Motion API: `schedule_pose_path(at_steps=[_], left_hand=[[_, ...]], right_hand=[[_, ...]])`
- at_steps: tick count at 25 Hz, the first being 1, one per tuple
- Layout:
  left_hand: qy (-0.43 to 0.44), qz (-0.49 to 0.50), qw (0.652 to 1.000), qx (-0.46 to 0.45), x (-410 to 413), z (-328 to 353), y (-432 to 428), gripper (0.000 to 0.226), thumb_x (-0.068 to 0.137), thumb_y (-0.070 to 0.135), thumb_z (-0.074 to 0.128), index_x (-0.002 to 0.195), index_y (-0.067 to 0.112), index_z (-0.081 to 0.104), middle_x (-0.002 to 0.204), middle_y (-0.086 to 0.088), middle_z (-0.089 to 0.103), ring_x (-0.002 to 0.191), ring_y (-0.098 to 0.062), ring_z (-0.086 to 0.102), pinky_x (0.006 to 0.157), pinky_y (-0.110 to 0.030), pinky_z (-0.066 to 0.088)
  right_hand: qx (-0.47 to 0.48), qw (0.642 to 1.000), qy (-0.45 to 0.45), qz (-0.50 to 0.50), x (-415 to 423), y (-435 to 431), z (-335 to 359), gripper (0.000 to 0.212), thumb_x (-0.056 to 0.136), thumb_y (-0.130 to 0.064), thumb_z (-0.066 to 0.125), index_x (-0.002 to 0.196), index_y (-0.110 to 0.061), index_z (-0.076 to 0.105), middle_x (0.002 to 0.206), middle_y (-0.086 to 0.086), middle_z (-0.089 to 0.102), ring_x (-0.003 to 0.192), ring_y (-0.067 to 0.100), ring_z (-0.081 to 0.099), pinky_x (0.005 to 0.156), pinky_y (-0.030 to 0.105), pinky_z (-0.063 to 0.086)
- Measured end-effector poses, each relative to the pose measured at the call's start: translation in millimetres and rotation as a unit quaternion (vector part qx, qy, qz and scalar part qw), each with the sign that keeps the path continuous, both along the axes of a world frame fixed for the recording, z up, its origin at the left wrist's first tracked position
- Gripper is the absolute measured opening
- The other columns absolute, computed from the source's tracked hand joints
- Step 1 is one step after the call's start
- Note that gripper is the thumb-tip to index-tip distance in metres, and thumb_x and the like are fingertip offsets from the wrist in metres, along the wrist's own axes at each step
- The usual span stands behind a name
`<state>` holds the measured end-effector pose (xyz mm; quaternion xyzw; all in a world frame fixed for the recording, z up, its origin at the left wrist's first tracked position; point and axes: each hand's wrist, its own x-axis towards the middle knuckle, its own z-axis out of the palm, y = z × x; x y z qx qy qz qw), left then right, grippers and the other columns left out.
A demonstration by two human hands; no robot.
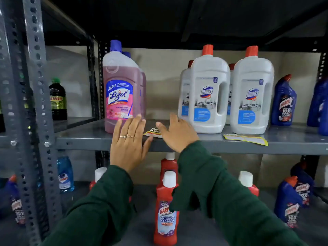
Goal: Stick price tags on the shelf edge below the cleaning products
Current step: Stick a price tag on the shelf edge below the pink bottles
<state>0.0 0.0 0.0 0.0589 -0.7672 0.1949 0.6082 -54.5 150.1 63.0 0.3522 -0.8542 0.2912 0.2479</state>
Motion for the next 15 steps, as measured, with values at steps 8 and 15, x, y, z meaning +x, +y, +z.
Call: schedule_pose_path(at_steps=[8, 15], left_hand=[[0.014, 0.011, 1.0, 0.024, 4, -17, -3, 0.047, 0.097, 0.039, 0.026, 0.095, 0.002, 0.055, 0.097, -0.021, 0.064, 0.085, -0.036, 0.056, 0.082, -0.045, 0.034], [0.015, -0.092, 0.99, 0.106, 7, -16, 2, 0.047, 0.096, 0.044, 0.029, 0.107, 0.002, 0.046, 0.109, -0.024, 0.058, 0.098, -0.038, 0.051, 0.089, -0.044, 0.032]], right_hand=[[-0.066, 0.997, -0.027, -0.031, 1, -8, -3, 0.035, 0.075, -0.01, 0.058, 0.108, -0.009, 0.045, 0.115, 0.016, 0.056, 0.104, 0.036, 0.051, 0.086, 0.042, 0.042], [-0.283, 0.956, -0.045, 0.054, 1, -1, -8, 0.036, 0.077, -0.004, 0.065, 0.112, -0.011, 0.058, 0.117, 0.011, 0.06, 0.101, 0.025, 0.058, 0.091, 0.036, 0.044]])
